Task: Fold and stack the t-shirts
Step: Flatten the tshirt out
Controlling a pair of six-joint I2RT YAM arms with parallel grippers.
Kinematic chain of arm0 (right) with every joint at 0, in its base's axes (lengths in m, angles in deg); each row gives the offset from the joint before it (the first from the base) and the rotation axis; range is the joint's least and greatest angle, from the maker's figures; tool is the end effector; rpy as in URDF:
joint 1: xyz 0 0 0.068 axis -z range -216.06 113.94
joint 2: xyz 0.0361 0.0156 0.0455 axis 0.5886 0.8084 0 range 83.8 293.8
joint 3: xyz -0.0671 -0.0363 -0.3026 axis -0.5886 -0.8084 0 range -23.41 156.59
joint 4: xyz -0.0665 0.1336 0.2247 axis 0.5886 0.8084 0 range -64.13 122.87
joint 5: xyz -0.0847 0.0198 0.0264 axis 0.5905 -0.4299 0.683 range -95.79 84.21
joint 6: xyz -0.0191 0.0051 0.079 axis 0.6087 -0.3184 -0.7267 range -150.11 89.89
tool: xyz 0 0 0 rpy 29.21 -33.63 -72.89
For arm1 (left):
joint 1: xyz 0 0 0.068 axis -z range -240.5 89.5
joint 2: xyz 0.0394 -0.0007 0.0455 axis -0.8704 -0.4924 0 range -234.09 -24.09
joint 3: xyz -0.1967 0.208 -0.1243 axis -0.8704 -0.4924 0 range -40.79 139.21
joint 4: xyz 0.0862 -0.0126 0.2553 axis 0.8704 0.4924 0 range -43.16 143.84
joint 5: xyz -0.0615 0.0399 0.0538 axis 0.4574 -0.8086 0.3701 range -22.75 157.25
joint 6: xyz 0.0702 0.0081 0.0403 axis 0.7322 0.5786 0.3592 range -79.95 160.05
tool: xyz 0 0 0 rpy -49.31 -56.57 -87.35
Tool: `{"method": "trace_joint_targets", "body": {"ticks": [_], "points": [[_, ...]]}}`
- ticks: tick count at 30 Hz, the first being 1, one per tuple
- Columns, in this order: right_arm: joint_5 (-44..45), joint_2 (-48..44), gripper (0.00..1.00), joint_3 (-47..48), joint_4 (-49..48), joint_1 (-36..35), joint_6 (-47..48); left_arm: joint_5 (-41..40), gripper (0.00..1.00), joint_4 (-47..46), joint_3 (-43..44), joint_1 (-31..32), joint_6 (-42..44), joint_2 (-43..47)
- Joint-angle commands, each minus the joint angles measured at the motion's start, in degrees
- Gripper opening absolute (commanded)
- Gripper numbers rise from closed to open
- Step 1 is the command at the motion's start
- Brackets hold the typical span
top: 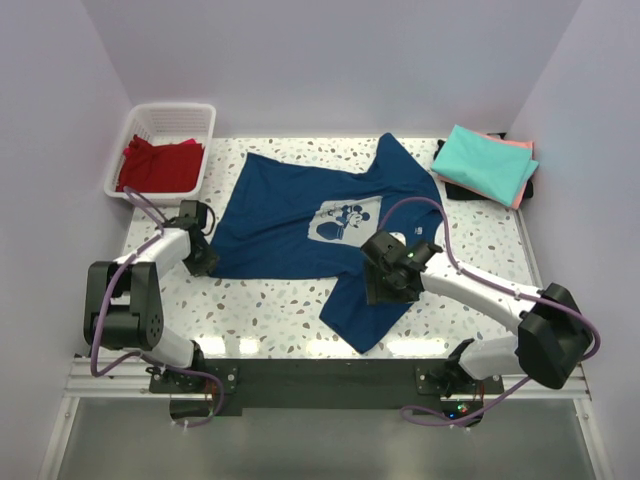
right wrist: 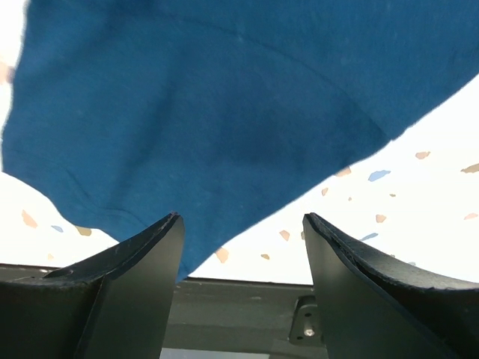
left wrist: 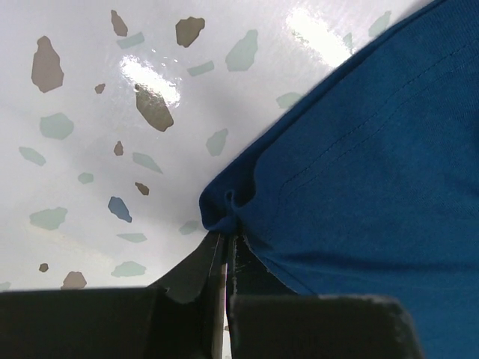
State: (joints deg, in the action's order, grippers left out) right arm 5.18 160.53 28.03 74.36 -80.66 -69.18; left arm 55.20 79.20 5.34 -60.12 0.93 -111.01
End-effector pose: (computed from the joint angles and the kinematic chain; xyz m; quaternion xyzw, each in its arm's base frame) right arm 0.1841 0.1627 0.2179 -0.0341 0.9850 0.0232 0.1677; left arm 0.2766 0.0130 0.1602 -0.3408 0.9230 0.0485 0.1722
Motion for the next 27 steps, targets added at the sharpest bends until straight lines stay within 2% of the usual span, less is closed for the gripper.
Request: {"method": "trace_joint_targets", "body": {"ticks": [1, 8, 17, 21, 22, 27], "points": [[-0.5, -2.5, 0.69, -1.9, 2.0, -1.4, -2.6, -0.6, 0.0, 0.7, 1.3, -0.4, 0.8, -0.7], [-1.6, -5.4, 0.69, -4.6, 3.3, -4.7, -5.3, -1.1, 0.0, 7.9, 4.2, -0.4, 2.2, 5.6], [-7.5, -4.7, 0.68, -5.6, -1.1, -9.5, -6.1, -0.6, 0.0, 14.1, 9.2, -0.4, 1.9, 11.6], [-10.0, -2.9, 0.65, -5.4, -2.2, -12.9, -6.4, 0.1, 0.0, 14.7, 10.5, -0.3, 1.8, 12.5], [-10.1, -2.6, 0.61, -5.1, -2.3, -13.2, -6.6, 0.2, 0.0, 14.9, 10.6, -0.2, 1.8, 12.6], [-10.4, -1.8, 0.54, -5.3, -1.2, -15.2, -8.8, 0.2, 0.0, 14.8, 10.6, -0.1, 1.7, 12.6]]}}
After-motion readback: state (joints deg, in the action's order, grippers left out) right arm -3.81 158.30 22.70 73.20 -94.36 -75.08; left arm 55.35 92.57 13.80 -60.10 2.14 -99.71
